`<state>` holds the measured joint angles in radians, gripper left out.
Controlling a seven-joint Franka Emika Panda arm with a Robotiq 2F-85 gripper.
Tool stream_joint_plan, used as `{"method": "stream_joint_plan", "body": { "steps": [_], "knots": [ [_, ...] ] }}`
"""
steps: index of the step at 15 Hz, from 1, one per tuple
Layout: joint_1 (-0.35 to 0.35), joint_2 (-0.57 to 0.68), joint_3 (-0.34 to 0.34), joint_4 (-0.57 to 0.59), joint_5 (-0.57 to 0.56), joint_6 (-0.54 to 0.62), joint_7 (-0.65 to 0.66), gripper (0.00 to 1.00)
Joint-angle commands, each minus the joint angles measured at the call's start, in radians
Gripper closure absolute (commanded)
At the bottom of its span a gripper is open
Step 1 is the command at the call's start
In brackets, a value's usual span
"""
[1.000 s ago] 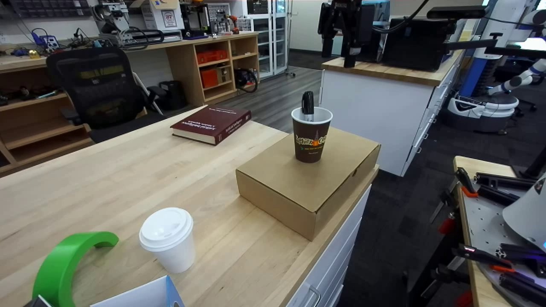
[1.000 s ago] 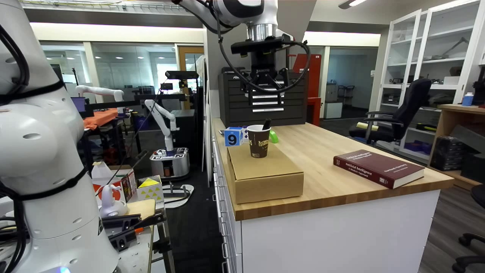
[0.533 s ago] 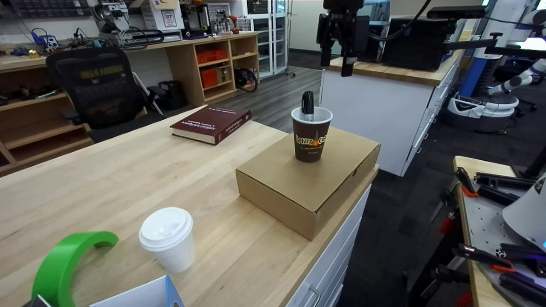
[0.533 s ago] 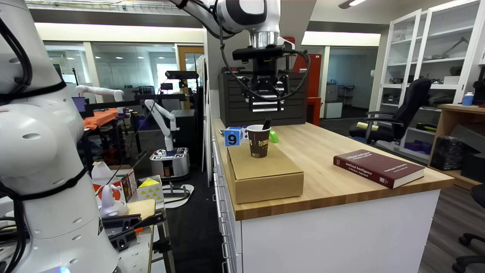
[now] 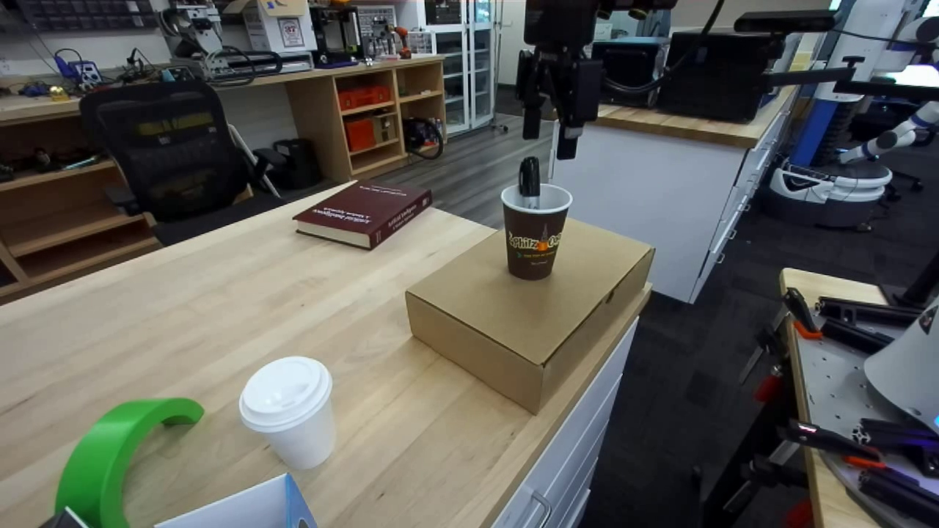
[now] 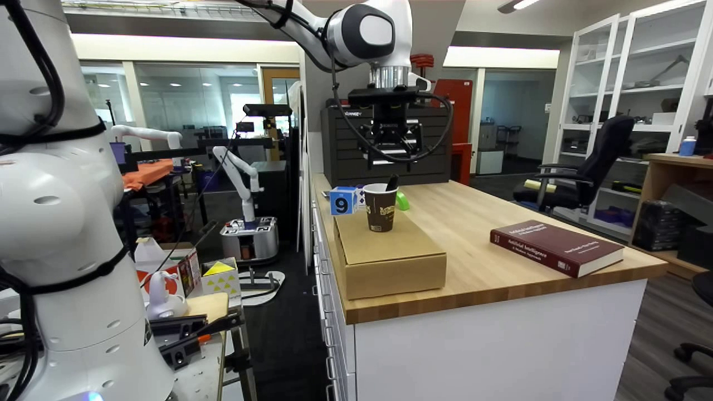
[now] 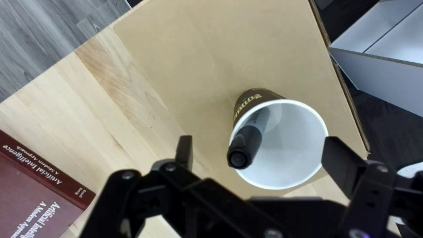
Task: Take the marker out of the cup and put it on the table
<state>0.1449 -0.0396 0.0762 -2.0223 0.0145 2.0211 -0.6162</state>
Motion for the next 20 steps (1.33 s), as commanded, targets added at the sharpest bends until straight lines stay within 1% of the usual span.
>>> {"method": "stream_joint_plan", "body": {
  "steps": [1, 5, 16, 17, 18, 20],
  "knots": [
    [0.001, 0.038, 0.027, 0.044, 0.017, -0.002, -0.003, 0.0],
    [-0.006, 0.06, 0.041, 0.048, 0.015, 0.0, -0.007, 0.0],
    [-0.024, 0.116, 0.037, 0.07, 0.009, 0.007, -0.013, 0.0],
    [-0.024, 0.106, 0.039, 0.067, 0.011, 0.001, -0.01, 0.24],
    [-0.027, 0.109, 0.039, 0.07, 0.013, 0.002, -0.012, 0.26],
    [-0.028, 0.109, 0.039, 0.074, 0.012, 0.001, -0.014, 0.39]
  ]
}}
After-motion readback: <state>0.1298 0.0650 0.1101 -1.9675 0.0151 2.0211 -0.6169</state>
